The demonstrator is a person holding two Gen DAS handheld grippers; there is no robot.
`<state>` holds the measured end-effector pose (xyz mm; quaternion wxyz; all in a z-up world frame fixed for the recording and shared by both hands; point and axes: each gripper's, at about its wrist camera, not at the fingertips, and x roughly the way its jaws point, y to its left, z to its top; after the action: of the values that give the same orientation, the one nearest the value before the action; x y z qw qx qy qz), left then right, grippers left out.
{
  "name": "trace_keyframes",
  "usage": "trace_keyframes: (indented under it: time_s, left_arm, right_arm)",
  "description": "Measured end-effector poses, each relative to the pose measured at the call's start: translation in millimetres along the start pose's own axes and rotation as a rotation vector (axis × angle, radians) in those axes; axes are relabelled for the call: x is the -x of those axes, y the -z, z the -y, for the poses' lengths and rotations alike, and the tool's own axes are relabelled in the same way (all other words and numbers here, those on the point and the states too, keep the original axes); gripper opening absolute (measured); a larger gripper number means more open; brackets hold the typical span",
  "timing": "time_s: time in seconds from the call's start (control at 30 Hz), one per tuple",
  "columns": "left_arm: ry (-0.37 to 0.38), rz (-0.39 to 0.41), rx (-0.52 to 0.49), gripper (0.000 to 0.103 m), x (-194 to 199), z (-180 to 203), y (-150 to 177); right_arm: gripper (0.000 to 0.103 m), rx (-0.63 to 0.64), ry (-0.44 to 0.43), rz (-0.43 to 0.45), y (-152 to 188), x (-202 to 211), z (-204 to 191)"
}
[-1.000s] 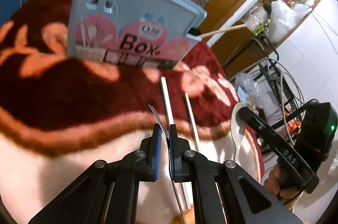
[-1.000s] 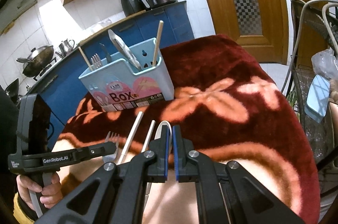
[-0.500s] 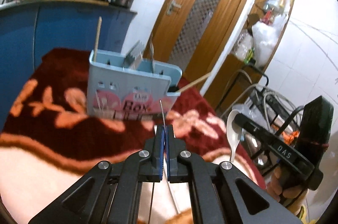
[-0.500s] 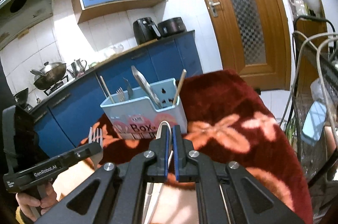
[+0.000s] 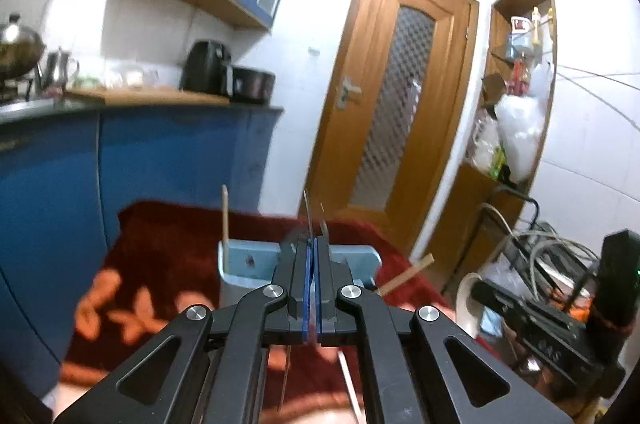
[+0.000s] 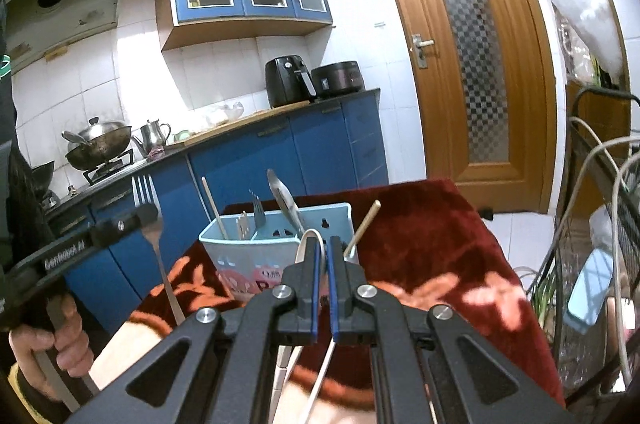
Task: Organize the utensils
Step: 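Carry the knife and spoon into the caddy and open both tools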
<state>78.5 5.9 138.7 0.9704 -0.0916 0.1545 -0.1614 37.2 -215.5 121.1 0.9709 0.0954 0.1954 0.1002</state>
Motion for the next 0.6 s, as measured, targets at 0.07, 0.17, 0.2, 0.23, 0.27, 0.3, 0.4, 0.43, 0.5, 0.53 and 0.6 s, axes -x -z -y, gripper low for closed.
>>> trace_keyframes:
  time_s: [0.07,0.17,0.2,0.23,0.27,0.3,0.4,0.43,0.5,0.53,0.6]
  left_arm:
    - [-0.02,0.04,-0.011,0.001,-2,-2,-13]
    - [-0.034,0.085,-0.02,0.001,-5,-3,-29]
    - [-0.039,0.102,-0.023,0.001,-7,-3,-35]
    - [-0.042,0.121,-0.027,0.001,-8,-4,-40]
    - [-0.043,0.142,-0.026,0.001,-10,-6,-44]
    - [-0.044,0.154,-0.024,0.001,-11,-6,-46]
    - [-0.058,0.19,-0.01,0.001,-19,-10,-52]
    - [-0.061,0.202,-0.009,0.001,-22,-12,-54]
    - [-0.07,0.221,-0.009,0.001,-28,-13,-54]
    - [-0.065,0.227,-0.013,0.001,-32,-14,-54]
    - [-0.065,0.229,-0.025,0.001,-40,-14,-51]
  right_arm:
    - [0.005,0.015,0.007,0.012,-7,-4,-2]
    - [0.005,0.031,0.013,0.028,-17,-9,-6]
    - [0.005,0.039,0.017,0.036,-19,-9,-7]
    - [0.005,0.049,0.022,0.049,-23,-10,-9]
    - [0.005,0.059,0.026,0.06,-27,-11,-11]
    - [0.005,0.068,0.032,0.069,-29,-12,-12]
    - [0.005,0.087,0.045,0.09,-39,-19,-15]
    - [0.005,0.089,0.048,0.093,-42,-22,-16]
    - [0.005,0.098,0.059,0.104,-47,-27,-17]
    - [0.005,0.107,0.067,0.111,-50,-29,-18]
    - [0.005,0.124,0.081,0.122,-54,-34,-19]
